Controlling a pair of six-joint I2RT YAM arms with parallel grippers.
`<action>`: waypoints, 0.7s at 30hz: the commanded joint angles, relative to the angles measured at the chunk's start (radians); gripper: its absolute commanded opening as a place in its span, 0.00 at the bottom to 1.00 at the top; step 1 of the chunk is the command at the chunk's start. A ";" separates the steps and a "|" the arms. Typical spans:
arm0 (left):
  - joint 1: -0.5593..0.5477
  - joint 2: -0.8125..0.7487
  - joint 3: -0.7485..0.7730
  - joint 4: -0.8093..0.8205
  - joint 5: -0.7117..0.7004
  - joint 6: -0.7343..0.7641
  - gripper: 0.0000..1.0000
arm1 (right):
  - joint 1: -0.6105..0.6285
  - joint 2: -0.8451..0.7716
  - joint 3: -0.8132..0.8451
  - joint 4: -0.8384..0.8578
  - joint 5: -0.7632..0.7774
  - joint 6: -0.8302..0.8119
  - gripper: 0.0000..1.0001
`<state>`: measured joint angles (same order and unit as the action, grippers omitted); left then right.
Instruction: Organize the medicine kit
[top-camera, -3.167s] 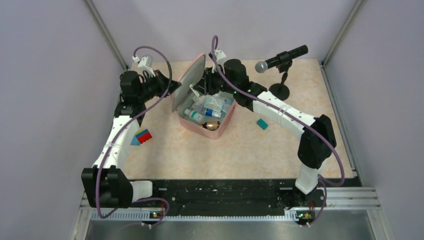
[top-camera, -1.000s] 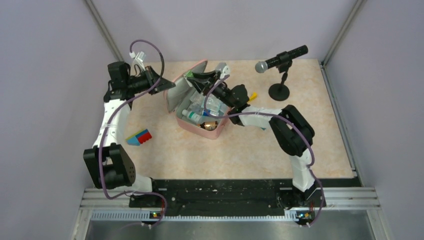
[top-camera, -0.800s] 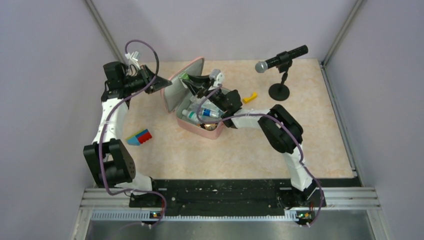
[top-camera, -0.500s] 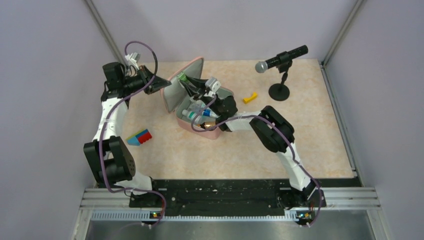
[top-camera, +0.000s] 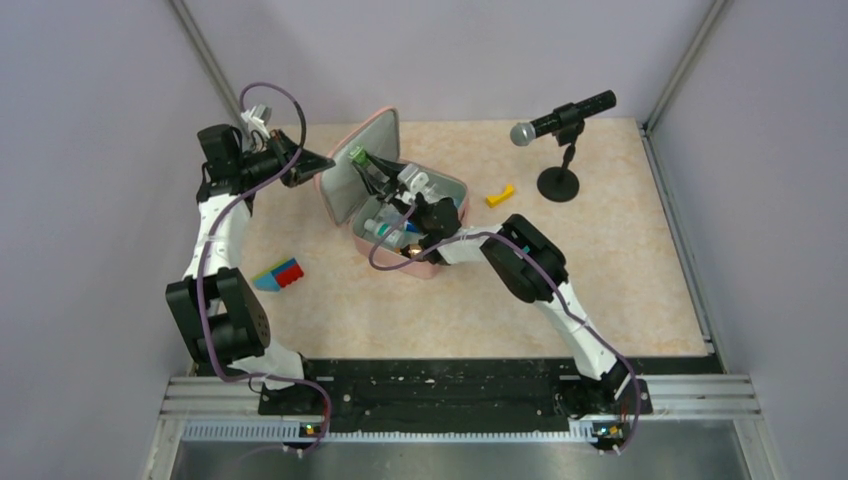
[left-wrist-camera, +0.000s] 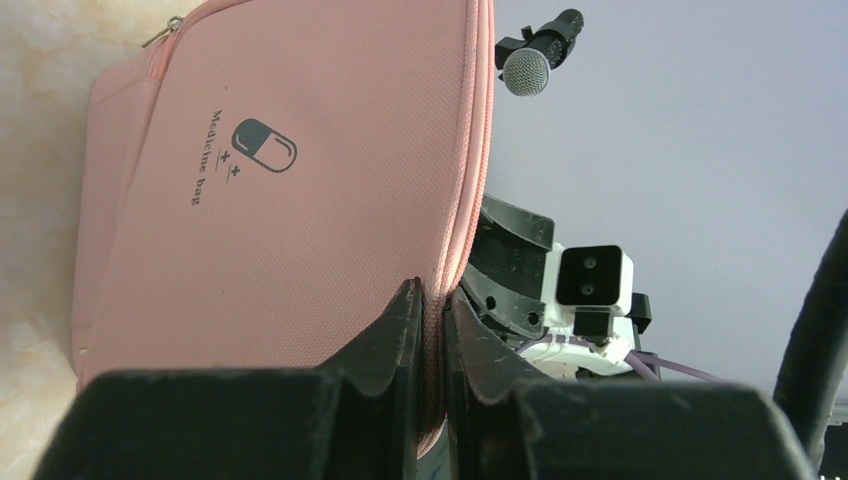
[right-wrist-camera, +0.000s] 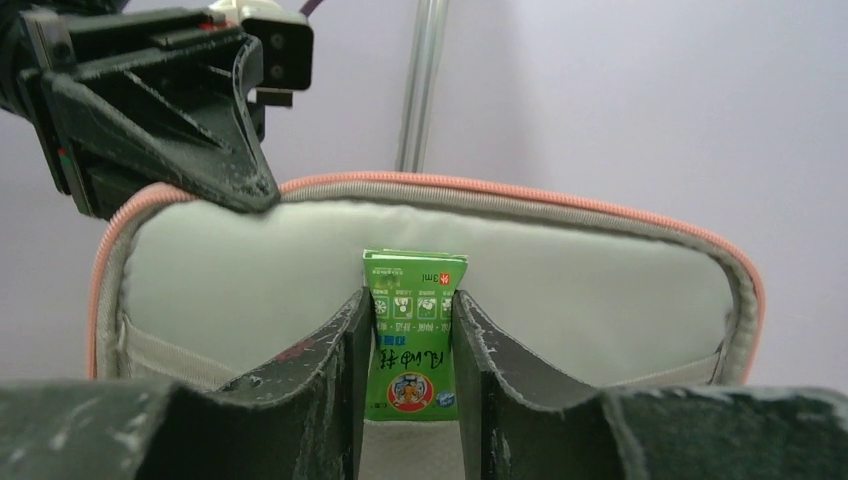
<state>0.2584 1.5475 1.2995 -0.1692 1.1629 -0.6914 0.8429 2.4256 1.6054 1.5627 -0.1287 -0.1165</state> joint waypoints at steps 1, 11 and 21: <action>-0.023 0.023 0.004 -0.088 0.042 -0.016 0.00 | 0.027 0.037 -0.021 0.118 0.011 -0.017 0.36; -0.015 0.016 -0.023 -0.027 0.047 -0.054 0.00 | 0.029 -0.025 -0.086 0.106 0.017 -0.023 0.52; -0.016 -0.001 -0.059 0.041 0.067 -0.106 0.00 | 0.025 -0.114 -0.060 -0.127 0.013 -0.033 0.38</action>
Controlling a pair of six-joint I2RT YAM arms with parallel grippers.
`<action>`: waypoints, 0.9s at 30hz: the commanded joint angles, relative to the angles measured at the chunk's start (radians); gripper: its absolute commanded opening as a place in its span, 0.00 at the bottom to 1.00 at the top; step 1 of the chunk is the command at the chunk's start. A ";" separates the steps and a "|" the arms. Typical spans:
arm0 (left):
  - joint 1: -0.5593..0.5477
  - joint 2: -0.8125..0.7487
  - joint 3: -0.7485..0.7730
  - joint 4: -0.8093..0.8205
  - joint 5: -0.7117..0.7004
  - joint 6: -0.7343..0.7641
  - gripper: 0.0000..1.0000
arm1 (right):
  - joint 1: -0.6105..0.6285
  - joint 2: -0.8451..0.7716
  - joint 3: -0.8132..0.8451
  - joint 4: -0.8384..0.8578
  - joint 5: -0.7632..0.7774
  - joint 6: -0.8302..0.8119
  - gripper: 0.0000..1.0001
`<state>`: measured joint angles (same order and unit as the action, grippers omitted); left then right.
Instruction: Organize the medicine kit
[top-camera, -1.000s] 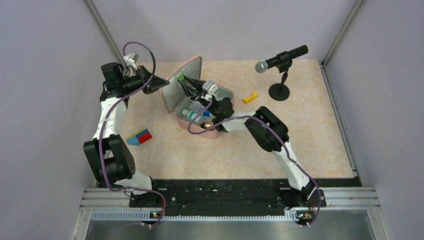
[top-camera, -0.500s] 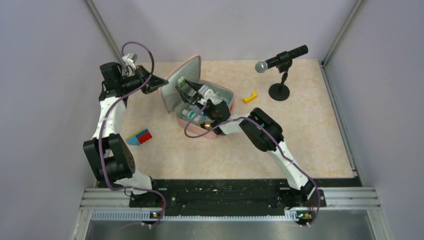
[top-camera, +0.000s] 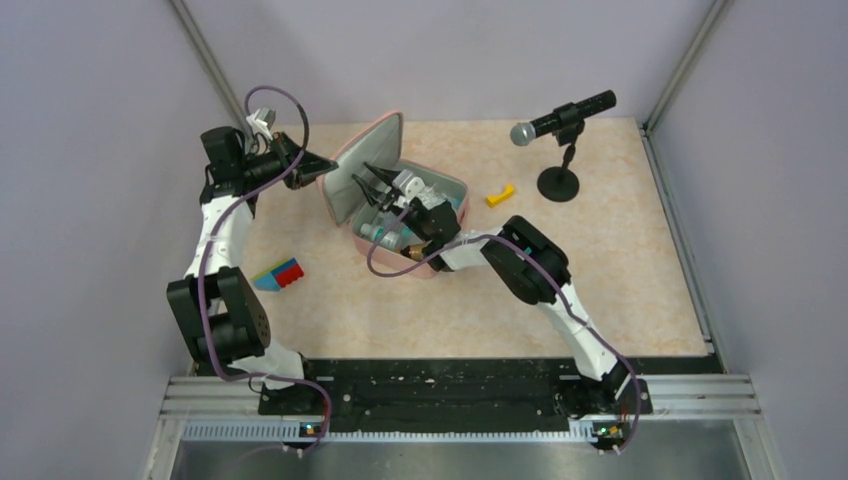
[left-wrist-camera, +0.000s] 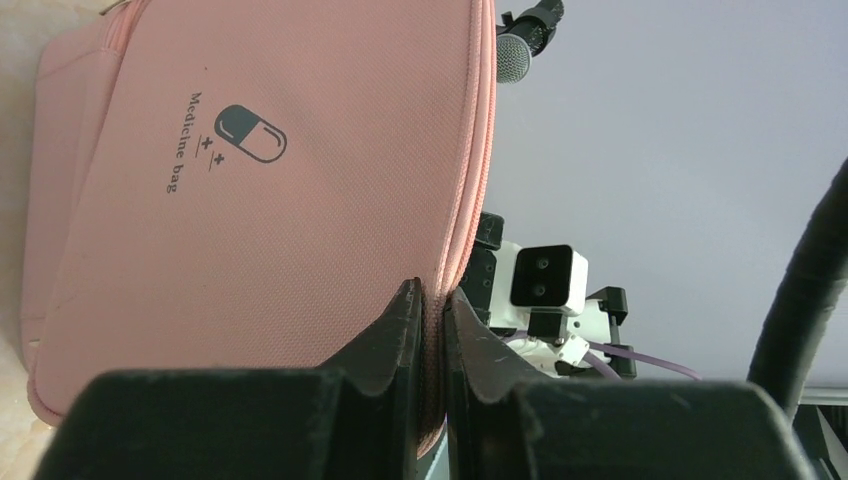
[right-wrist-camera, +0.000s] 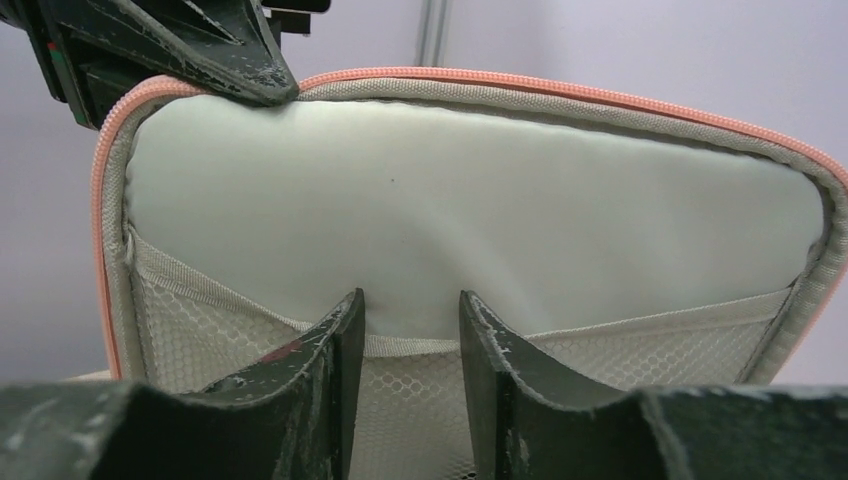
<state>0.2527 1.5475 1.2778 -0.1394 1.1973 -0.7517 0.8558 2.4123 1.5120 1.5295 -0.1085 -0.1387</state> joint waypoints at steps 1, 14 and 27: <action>-0.011 -0.004 -0.045 0.034 0.034 -0.056 0.00 | 0.007 -0.106 0.040 -0.139 -0.005 -0.007 0.38; -0.095 -0.121 -0.145 0.113 -0.118 0.006 0.00 | -0.093 -0.367 0.132 -0.912 -0.064 0.300 0.45; -0.297 -0.316 -0.255 -0.005 -0.418 0.222 0.00 | -0.093 -0.467 0.067 -1.410 -0.043 0.539 0.35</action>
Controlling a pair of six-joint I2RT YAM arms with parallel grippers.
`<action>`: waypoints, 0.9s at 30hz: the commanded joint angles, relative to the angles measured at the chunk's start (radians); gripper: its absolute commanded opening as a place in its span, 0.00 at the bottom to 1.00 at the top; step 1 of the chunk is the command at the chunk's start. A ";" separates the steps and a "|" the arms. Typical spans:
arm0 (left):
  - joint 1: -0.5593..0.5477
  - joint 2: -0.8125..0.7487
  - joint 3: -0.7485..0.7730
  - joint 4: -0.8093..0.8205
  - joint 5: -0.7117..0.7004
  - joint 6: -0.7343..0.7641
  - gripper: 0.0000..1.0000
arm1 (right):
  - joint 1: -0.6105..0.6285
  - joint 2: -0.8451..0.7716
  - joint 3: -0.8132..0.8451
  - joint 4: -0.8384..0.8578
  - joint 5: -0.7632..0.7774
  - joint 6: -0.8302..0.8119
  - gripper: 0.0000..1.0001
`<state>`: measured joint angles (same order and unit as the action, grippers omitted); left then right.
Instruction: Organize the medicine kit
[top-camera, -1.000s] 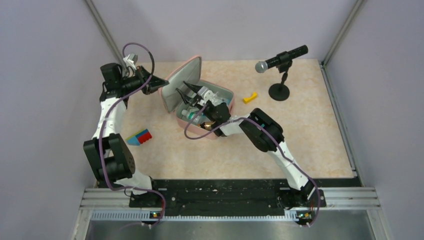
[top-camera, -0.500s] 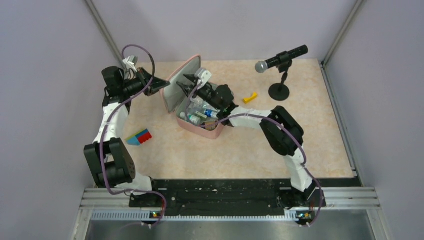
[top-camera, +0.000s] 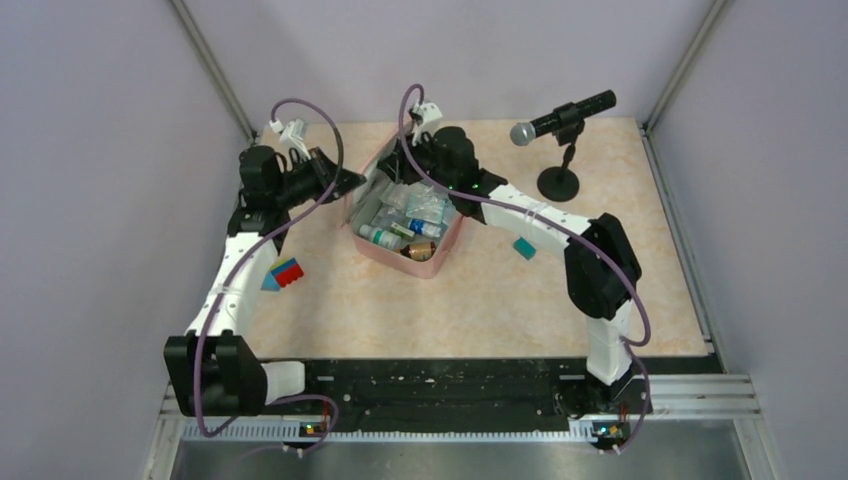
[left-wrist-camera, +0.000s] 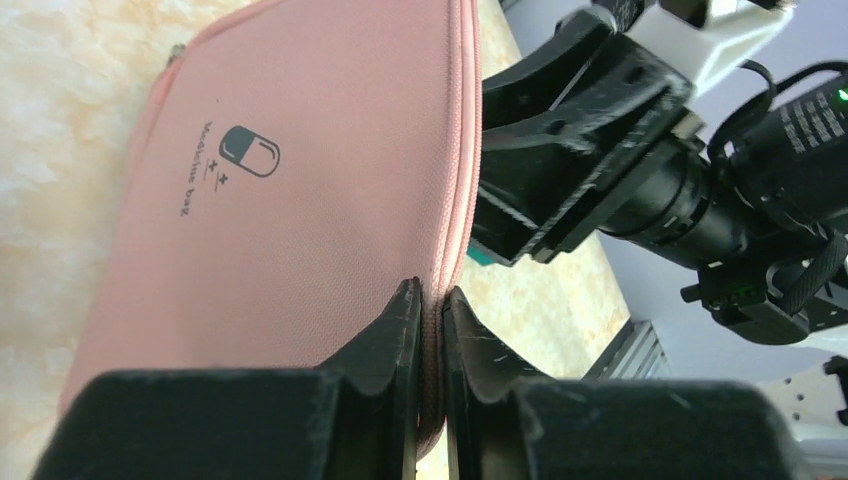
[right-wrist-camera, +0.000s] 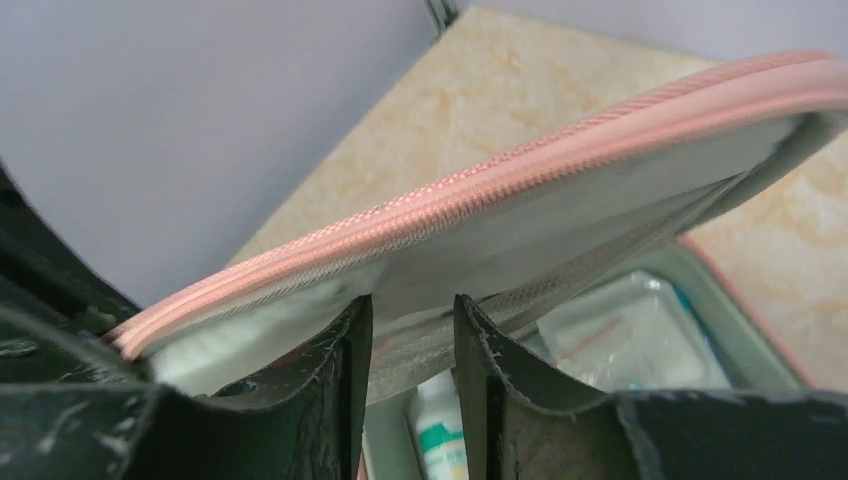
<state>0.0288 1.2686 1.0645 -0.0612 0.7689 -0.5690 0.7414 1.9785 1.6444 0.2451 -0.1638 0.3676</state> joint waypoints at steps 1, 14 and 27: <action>-0.084 -0.045 -0.040 -0.097 -0.007 0.055 0.00 | 0.023 -0.034 -0.074 -0.144 0.025 0.034 0.35; -0.191 -0.059 -0.093 -0.135 -0.565 0.087 0.00 | 0.032 -0.127 -0.184 -0.477 0.246 -0.021 0.19; -0.190 -0.013 -0.110 -0.055 -0.406 0.054 0.00 | -0.020 -0.226 -0.119 -0.253 -0.118 -0.226 0.34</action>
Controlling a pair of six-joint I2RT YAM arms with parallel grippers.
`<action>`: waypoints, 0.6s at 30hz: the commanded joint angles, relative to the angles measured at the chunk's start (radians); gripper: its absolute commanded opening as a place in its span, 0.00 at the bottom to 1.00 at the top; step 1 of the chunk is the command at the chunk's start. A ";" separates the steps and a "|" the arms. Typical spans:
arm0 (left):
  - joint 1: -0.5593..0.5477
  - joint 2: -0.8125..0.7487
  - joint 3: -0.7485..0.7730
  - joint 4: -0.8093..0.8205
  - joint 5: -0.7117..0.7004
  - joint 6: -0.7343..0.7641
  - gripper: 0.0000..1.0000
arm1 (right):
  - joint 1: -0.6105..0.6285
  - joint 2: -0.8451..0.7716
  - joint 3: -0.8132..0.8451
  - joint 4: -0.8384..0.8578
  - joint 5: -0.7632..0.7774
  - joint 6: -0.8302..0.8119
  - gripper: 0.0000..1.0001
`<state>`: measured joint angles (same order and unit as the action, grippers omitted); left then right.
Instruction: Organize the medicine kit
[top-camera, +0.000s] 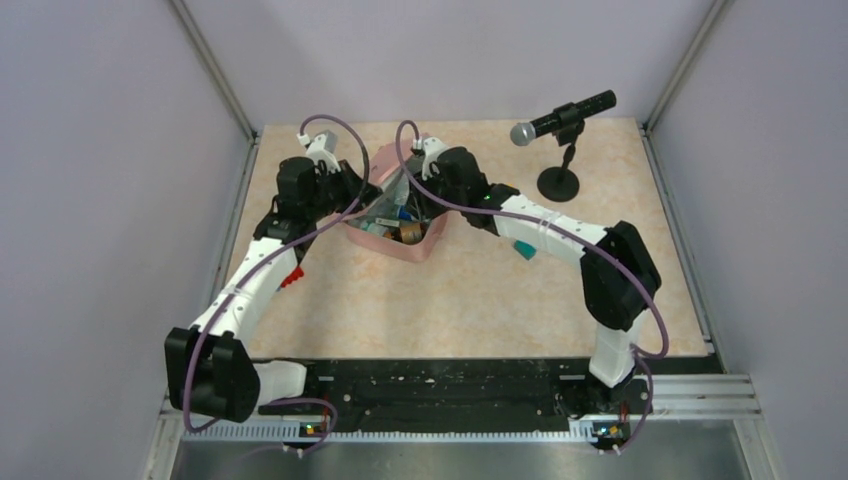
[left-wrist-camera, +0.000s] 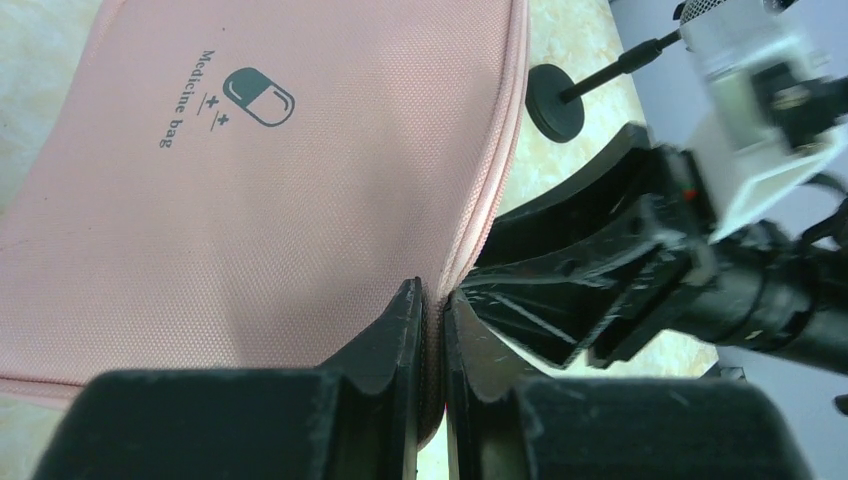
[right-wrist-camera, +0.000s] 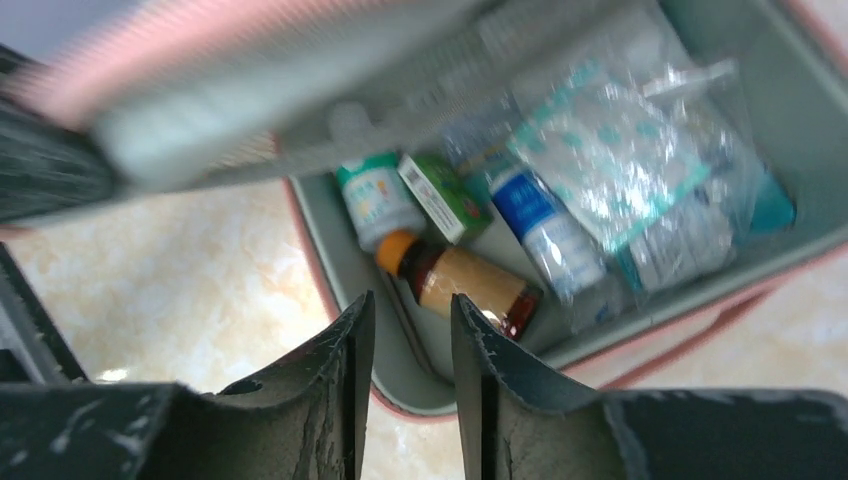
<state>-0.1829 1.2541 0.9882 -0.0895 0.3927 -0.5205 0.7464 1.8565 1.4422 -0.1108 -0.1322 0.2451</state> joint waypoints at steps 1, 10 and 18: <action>0.022 -0.001 -0.035 -0.028 -0.024 0.009 0.00 | -0.031 -0.119 0.079 0.102 -0.205 -0.137 0.36; 0.036 -0.020 0.019 -0.058 -0.038 0.020 0.00 | -0.050 -0.218 -0.209 0.242 -0.436 -0.517 0.37; 0.117 -0.003 0.098 -0.123 0.115 0.038 0.00 | -0.044 -0.021 -0.128 0.357 -0.434 -0.542 0.30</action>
<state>-0.1104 1.2484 1.0378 -0.1188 0.4557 -0.4885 0.7029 1.7496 1.2461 0.1474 -0.5453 -0.2295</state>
